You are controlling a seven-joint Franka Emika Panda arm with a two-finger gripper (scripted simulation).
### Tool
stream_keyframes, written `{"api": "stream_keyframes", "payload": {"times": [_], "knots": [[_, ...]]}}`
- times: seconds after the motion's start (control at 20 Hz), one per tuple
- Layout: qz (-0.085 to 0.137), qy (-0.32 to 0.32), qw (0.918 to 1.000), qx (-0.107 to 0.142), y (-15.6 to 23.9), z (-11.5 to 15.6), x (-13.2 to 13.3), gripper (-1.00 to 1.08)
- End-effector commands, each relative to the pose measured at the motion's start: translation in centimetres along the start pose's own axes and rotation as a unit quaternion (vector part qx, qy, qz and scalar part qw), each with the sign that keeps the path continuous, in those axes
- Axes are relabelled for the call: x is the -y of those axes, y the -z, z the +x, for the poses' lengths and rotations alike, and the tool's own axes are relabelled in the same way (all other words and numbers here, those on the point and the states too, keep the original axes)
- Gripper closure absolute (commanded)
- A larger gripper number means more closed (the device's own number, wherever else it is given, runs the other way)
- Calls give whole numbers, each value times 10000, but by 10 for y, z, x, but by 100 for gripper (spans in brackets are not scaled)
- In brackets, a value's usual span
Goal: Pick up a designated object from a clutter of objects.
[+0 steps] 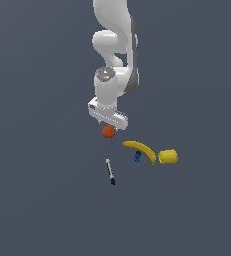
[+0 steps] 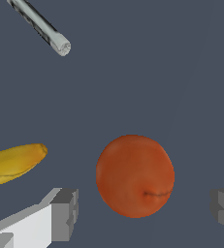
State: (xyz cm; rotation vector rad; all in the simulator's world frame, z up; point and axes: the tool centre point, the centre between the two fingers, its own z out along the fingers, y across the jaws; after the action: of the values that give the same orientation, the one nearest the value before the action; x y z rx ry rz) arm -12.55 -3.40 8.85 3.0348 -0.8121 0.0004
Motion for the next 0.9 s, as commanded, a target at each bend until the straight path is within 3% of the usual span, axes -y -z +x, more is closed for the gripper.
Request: {"api": "stream_keyframes", "payload": {"times": [0.0,0.45,0.85], "knots": [[-2,-3,10000,2,-8,0,0,-92],[-1,-12,10000,1,-39,-1,-1,-92],[0,-15,10000,1,-41,0,-1,-92]]}}
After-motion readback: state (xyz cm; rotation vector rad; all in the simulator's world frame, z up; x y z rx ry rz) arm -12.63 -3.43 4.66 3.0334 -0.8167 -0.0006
